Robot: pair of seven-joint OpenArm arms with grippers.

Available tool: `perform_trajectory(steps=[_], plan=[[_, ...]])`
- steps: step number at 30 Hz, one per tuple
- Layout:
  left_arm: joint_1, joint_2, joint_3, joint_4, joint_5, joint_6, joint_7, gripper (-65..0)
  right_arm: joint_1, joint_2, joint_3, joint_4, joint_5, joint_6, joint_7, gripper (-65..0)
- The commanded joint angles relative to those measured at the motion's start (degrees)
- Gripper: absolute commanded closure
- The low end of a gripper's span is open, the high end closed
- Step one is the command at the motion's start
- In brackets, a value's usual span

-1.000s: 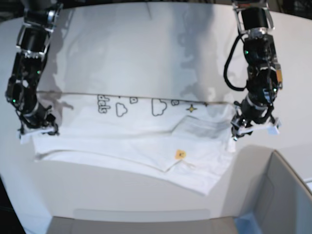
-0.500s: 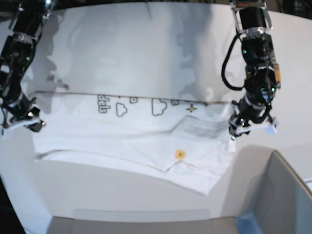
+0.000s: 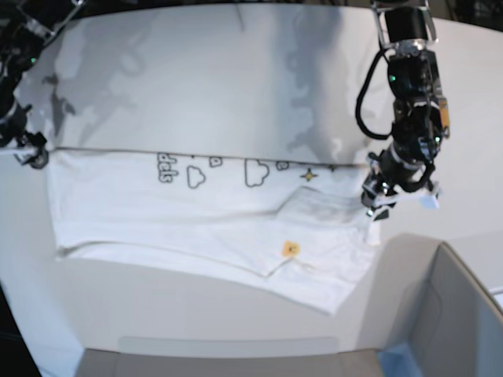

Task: Layout the t-shirt on the table in an organized manner, then fold the t-shirt properly
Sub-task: 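Regrasp the folded edge corners with both grippers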

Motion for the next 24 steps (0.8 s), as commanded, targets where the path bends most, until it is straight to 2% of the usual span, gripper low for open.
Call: perform_trajectory(steps=[1,4,7,15,24], plan=[[-1.1,-0.3,-0.1,1.1,-0.3,-0.6,-0.4,-17.2,0.7,1.4,0.1,-0.8,0.3,0.2,1.6,-32.7],[-1.0,-0.3,-0.1,1.1,-0.3,-0.6,-0.3,-17.2,1.0,1.6,-2.7,-5.6,0.3,0.2,7.1,-32.7],[-1.0,-0.3,-0.1,1.1,-0.3,-0.6,-0.2,-17.2,1.1,3.0,-7.1,-9.6,0.5,0.2,9.9,-32.7],[1.6,-0.3,-0.9,4.6,-0.4,-0.4,-0.6,-17.7,4.1,2.8,-8.5,-12.4,0.3,0.2,12.1,-32.7],[1.2,-0.6,-0.9,0.1,-0.1,-0.4,-0.9,-28.1,5.8,2.8,-8.6,-12.4,0.2,0.3,11.8,-32.7]])
